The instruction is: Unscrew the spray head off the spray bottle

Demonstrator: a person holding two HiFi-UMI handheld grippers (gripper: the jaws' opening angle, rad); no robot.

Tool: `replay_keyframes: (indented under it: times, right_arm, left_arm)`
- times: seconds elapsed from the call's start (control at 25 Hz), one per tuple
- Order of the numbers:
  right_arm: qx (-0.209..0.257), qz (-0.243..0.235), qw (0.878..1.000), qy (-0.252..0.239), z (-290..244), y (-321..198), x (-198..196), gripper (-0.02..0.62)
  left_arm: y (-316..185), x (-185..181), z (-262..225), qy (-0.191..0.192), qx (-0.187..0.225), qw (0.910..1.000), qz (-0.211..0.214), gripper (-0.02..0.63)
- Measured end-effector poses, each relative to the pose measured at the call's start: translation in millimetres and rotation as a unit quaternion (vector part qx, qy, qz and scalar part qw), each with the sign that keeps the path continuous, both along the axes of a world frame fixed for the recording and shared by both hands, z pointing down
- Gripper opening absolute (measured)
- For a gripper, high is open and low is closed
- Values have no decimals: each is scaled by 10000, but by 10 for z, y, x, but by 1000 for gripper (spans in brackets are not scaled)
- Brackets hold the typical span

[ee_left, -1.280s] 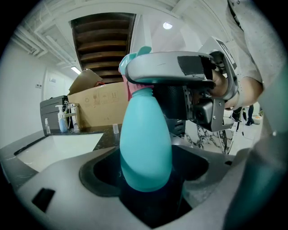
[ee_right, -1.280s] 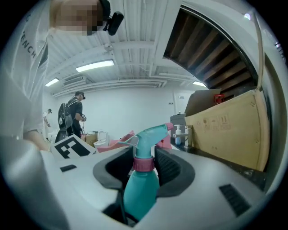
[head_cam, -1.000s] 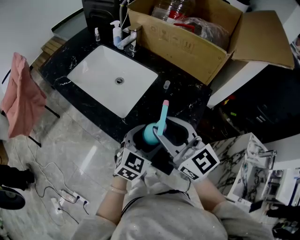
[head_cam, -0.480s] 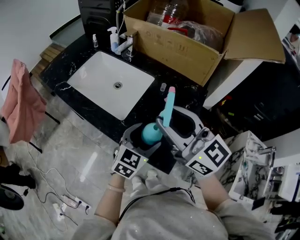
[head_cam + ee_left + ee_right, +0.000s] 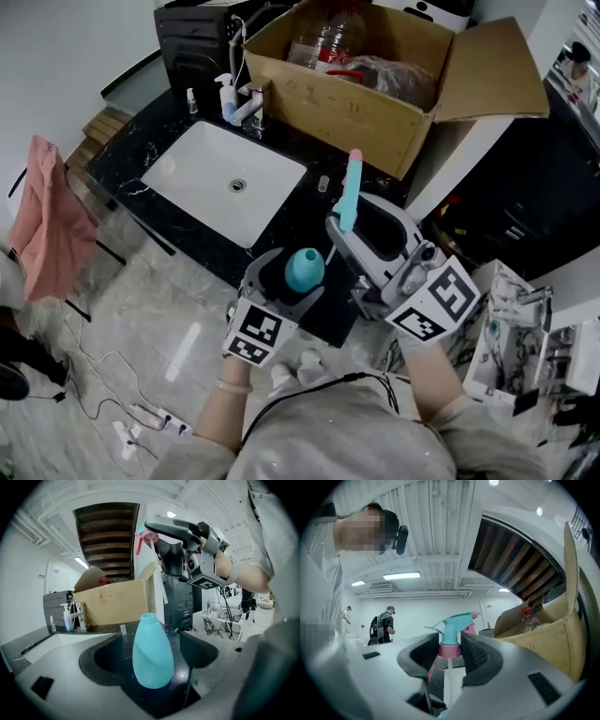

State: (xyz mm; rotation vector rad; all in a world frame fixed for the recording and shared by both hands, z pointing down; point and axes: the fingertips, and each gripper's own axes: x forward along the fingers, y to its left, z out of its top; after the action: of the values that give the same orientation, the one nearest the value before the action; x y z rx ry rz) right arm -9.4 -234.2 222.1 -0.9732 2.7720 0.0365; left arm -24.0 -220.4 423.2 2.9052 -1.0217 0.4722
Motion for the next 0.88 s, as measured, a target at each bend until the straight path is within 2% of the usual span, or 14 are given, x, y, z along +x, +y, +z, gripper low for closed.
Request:
replay_keyframes:
  times: [0.24,0.4,0.56,0.72,0.88]
  right_arm:
    - [296,322,9990,-7,-173,114,142,149]
    - [181,639,9977,135,-8,209,264,149]
    - [20,908,9952,354,280,368,369,149]
    - [-184,1035,9935,427,553,537,443,149]
    - [-242,1005,9926,636,706,743,474,149]
  left_arm:
    - [115,-162,-462,431,447,9979,-202,365]
    - [213,-318,-621,745,789,9933,-393,233]
    - [286,-520,-656,1115,858,9866,-825,53]
    - [396,-724,-693,1264,961,9802,-1182,8]
    - [590,-932,-785,1390,1052,9700,-1694,6]
